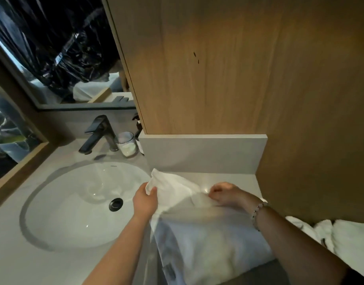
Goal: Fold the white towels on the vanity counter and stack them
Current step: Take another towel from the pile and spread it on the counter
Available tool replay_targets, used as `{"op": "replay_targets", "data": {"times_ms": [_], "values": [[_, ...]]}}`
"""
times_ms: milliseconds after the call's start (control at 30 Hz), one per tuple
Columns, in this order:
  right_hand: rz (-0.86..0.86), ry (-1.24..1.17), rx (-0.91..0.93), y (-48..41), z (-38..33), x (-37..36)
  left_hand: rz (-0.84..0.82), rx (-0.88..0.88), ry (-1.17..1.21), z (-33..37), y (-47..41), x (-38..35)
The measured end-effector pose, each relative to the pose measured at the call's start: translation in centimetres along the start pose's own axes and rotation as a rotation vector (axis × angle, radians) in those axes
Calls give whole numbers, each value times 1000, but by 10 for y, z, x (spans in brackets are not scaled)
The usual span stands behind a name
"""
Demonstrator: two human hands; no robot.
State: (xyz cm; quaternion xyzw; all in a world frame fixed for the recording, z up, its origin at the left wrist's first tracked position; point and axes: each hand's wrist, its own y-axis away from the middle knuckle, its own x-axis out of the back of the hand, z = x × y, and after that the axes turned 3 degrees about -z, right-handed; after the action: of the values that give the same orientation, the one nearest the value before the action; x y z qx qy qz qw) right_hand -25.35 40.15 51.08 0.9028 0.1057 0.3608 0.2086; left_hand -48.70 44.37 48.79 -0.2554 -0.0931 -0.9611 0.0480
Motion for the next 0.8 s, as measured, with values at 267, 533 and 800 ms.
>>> {"op": "replay_targets", "data": {"times_ms": [267,533,800], "values": [[244,-45,-46,-2,-10,-19,-133,70,-112,-26,-25,31],[689,647,-42,16,-10,2,-121,34,-267,-25,-35,20],[855,425,122,23,-9,-23,29,-514,-594,-2,-24,-2]]}}
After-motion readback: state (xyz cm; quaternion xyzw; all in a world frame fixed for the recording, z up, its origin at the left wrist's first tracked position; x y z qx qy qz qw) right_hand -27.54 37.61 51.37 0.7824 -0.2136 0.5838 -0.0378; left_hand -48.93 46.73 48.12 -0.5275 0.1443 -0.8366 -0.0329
